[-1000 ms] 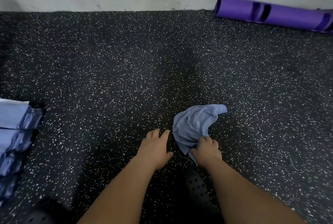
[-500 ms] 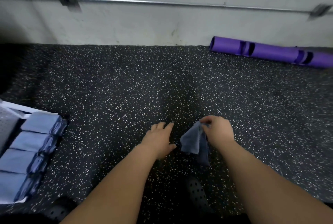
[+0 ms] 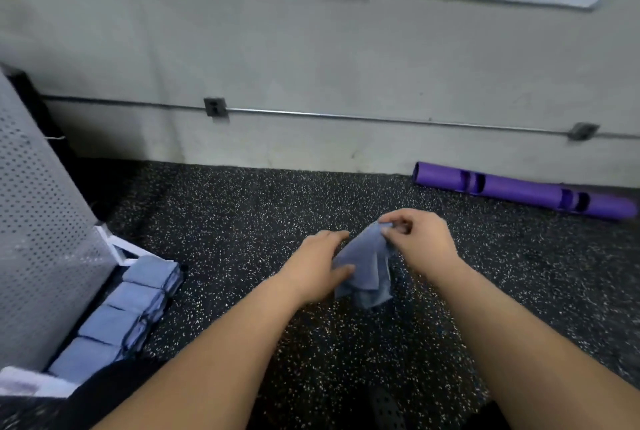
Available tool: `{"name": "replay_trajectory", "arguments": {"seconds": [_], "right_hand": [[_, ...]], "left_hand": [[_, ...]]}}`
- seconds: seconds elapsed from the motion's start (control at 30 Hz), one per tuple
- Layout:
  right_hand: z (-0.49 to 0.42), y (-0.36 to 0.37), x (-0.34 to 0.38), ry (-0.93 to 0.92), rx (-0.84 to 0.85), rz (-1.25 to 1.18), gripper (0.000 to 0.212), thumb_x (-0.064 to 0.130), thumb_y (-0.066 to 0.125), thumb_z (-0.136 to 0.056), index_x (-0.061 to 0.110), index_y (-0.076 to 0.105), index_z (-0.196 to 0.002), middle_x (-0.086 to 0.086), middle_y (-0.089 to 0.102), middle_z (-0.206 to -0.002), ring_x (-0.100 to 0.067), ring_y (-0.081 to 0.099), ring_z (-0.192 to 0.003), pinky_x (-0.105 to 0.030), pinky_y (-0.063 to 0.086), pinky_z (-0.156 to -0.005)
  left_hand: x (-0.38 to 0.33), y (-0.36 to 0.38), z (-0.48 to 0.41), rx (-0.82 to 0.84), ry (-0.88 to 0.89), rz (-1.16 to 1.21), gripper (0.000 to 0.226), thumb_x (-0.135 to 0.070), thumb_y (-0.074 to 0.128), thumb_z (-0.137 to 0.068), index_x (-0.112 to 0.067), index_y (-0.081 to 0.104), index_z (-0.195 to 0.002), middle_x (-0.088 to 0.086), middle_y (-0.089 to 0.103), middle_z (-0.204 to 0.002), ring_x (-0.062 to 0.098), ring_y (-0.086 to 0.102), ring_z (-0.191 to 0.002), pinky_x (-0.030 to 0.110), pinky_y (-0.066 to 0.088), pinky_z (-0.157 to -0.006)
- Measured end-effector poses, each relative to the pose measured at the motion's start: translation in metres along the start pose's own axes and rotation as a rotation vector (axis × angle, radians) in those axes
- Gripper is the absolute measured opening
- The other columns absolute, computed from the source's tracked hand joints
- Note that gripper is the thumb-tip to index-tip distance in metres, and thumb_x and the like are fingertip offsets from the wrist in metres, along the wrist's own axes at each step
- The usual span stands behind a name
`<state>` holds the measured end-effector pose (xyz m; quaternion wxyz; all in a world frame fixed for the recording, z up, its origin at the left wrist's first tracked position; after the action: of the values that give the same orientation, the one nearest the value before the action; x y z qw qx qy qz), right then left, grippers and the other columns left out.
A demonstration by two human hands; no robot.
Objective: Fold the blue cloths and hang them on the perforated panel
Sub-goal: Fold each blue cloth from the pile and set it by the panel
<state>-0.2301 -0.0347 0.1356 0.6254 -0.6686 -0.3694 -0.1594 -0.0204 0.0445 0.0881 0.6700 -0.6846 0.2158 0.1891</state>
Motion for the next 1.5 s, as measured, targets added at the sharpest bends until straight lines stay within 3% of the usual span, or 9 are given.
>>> {"name": "replay_trajectory", "arguments": {"seconds": [0.1,0.23,0.37,0.53,0.8,0.93,1.07,1.3,1.5], "right_hand": [[0.002,-0.007,0.035,-0.082,0.014,-0.057,0.018,0.024,0.084,-0.090,0.041,0.080,-0.094,0.021,0.075,-0.075,0.010,0.068,-0.068,-0.019,0.058,-0.069],[0.002,-0.007,0.074,-0.203,0.087,-0.094,0.026,0.014,0.082,-0.090,0.035,0.081,-0.105,0.029,0.072,-0.073,0.011,0.067,-0.071,-0.004,0.048,-0.068],[0.004,-0.003,0.102,-0.265,0.142,-0.135,0.046,-0.003,0.068,-0.088,0.033,0.081,-0.114,0.022,0.076,-0.089,0.011,0.068,-0.078,-0.009,0.048,-0.075],[0.004,0.010,0.119,-0.303,0.109,-0.216,0.036,0.003,0.076,-0.091,0.034,0.081,-0.108,0.022,0.075,-0.085,0.009,0.068,-0.073,-0.006,0.048,-0.067],[-0.001,0.052,0.102,-0.313,0.088,-0.248,0.019,0.020,0.083,-0.092,0.039,0.080,-0.092,0.023,0.077,-0.087,0.001,0.071,-0.082,-0.019,0.059,-0.080],[-0.010,0.071,0.093,-0.339,0.086,-0.170,0.026,0.025,0.083,-0.092,0.048,0.072,-0.085,0.017,0.069,-0.100,0.001,0.066,-0.090,-0.012,0.051,-0.082],[-0.026,0.080,0.092,-0.332,0.129,-0.218,0.019,0.027,0.080,-0.094,0.044,0.076,-0.090,0.025,0.069,-0.116,0.002,0.067,-0.105,-0.027,0.055,-0.095],[-0.037,0.103,0.099,-0.295,0.191,-0.285,0.025,0.011,0.078,-0.095,0.036,0.078,-0.092,0.025,0.074,-0.084,0.005,0.068,-0.079,-0.011,0.054,-0.072],[-0.052,0.109,0.095,-0.267,0.161,-0.303,0.015,0.017,0.080,-0.094,0.033,0.080,-0.095,0.020,0.076,-0.082,-0.001,0.071,-0.078,-0.019,0.059,-0.072]], "left_hand": [[-0.010,-0.026,0.018,-0.112,0.040,0.019,0.071,-0.048,0.071,-0.098,-0.030,0.042,-0.160,-0.007,0.052,-0.154,0.017,0.048,-0.142,0.041,0.042,-0.120],[-0.022,-0.056,0.032,-0.246,0.041,0.038,0.060,-0.050,0.069,-0.098,-0.030,0.051,-0.152,-0.005,0.061,-0.142,0.018,0.057,-0.130,0.043,0.051,-0.109],[-0.021,-0.079,0.042,-0.393,-0.003,0.042,0.043,-0.050,0.068,-0.097,-0.032,0.060,-0.136,-0.009,0.067,-0.127,0.015,0.063,-0.116,0.043,0.055,-0.098],[-0.006,-0.098,0.051,-0.539,-0.067,0.166,0.007,-0.035,0.066,-0.101,-0.035,0.067,-0.108,-0.018,0.072,-0.099,0.006,0.068,-0.091,0.040,0.058,-0.085],[0.037,-0.097,0.057,-0.544,-0.159,0.299,0.017,-0.022,0.064,-0.104,-0.037,0.072,-0.101,-0.020,0.072,-0.090,-0.003,0.066,-0.085,0.023,0.055,-0.079],[0.067,-0.090,0.049,-0.486,-0.219,0.304,0.012,-0.024,0.066,-0.103,-0.033,0.072,-0.101,-0.016,0.073,-0.092,0.001,0.067,-0.086,0.027,0.055,-0.083],[0.077,-0.095,0.029,-0.420,-0.249,0.274,0.009,-0.027,0.067,-0.101,-0.034,0.071,-0.099,-0.015,0.071,-0.088,0.000,0.064,-0.081,0.023,0.047,-0.075],[0.069,-0.087,0.004,-0.393,-0.241,0.391,0.018,-0.023,0.065,-0.098,-0.039,0.069,-0.106,-0.019,0.073,-0.100,-0.002,0.067,-0.093,0.022,0.053,-0.087],[0.067,-0.087,-0.003,-0.385,-0.220,0.413,0.006,-0.034,0.072,-0.097,-0.034,0.071,-0.103,-0.015,0.074,-0.096,0.001,0.068,-0.087,0.026,0.057,-0.083]]}}
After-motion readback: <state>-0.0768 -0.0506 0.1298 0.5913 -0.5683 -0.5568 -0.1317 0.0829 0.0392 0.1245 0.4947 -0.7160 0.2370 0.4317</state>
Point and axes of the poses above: each hand's wrist, its own z-axis away from the middle knuckle, its own y-axis out of the palm, x = y × z, the point moved 1 cm from there along -z, towards the middle knuckle
